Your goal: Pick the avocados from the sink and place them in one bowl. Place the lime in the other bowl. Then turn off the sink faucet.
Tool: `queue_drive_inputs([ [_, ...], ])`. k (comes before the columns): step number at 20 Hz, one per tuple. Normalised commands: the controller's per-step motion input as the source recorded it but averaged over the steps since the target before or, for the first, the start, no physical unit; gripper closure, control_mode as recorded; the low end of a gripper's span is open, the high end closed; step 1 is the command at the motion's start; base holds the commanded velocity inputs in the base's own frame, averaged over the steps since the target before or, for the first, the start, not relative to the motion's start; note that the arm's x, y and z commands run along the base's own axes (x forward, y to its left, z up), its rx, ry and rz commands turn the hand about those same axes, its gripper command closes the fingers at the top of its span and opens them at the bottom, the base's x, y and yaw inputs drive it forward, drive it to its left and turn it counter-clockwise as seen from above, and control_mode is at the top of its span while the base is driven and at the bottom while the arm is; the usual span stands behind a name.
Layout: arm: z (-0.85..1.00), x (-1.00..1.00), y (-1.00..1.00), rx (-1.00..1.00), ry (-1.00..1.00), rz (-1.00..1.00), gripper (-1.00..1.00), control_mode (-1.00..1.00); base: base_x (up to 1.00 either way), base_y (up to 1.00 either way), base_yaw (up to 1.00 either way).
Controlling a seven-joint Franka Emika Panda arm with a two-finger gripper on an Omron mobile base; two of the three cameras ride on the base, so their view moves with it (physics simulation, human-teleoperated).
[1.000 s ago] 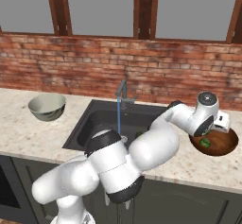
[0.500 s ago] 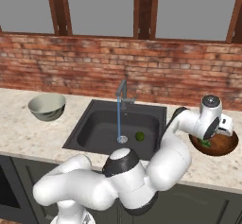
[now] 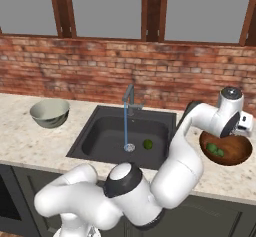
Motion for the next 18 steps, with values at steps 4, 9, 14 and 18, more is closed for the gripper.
queue_drive_inputs([
  [4,0.34,-0.64,0.88,-0.08,0.0,0.06,-1.0,-1.0,0.0,0.0,0.0],
  [9,0.06,-0.52,1.0,-0.08,0.0,0.09,-1.0,-1.0,0.0,0.0,0.0],
  [14,0.0,-0.15,1.0,-0.06,0.0,0.12,-1.0,-1.0,0.0,0.0,0.0],
  [18,0.0,0.0,0.97,0.0,0.02,0.12,-1.0,-1.0,0.0,0.0,0.0],
])
